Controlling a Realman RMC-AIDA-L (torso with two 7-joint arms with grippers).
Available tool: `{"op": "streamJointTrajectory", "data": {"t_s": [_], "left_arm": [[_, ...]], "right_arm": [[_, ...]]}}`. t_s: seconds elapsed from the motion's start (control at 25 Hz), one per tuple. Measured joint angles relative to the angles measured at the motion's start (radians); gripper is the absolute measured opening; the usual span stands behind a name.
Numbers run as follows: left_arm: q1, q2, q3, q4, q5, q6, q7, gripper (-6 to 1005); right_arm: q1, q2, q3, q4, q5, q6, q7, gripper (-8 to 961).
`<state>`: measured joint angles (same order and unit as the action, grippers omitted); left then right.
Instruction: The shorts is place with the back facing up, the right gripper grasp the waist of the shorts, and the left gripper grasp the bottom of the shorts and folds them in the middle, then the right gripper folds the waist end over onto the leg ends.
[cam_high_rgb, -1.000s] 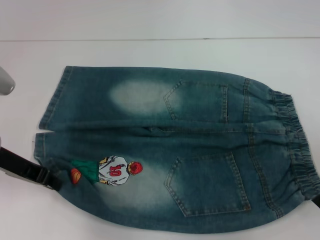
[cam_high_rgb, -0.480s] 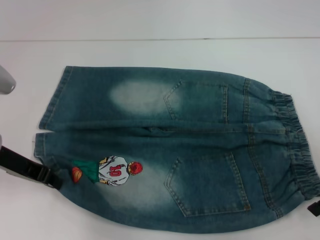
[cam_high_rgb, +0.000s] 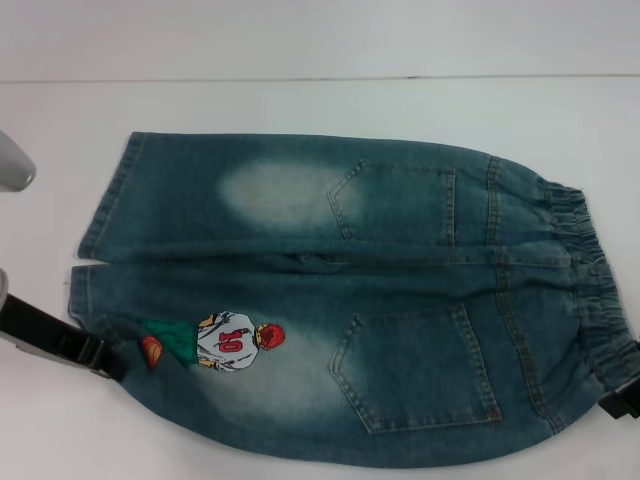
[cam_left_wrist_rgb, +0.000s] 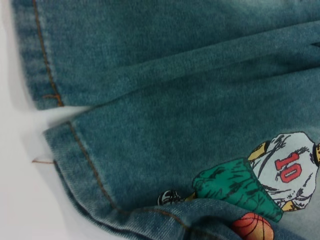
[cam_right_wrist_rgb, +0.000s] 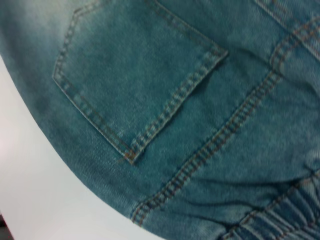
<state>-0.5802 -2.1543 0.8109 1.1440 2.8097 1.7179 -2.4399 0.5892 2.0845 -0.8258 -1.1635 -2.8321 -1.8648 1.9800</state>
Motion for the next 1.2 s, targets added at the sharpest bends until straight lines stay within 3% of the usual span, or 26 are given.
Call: {"op": "streamJointTrajectory", "data": {"t_s": [0.48,0.88,1.12,1.2], "left_arm": [[-0.019,0.004,-0.001,-0.026,0.002,-0.013,-0.006,71],[-0.03,0.013,-0.007,-0.032,-0.002,-0.023,-0.007,70],[-0.037,0.014,-0.005,-0.052,-0.003,-0.036,-0.007,70],[-0.037,0.014,-0.006,-0.065,-0.004,-0.045,-0.006,71]], "right_arm": [[-0.008,0.002,-0.011,-0.003,0.046,0.025,-0.046,887],[-0.028,-0.004,0.051,0.031,0.054,0.038,-0.099,688],[-0.033,-0.002,0.092,0.032,0.058,0.038,-0.153,445],[-0.035,-0.003,0.119,0.032,0.064,0.033,-0.175,225]]}}
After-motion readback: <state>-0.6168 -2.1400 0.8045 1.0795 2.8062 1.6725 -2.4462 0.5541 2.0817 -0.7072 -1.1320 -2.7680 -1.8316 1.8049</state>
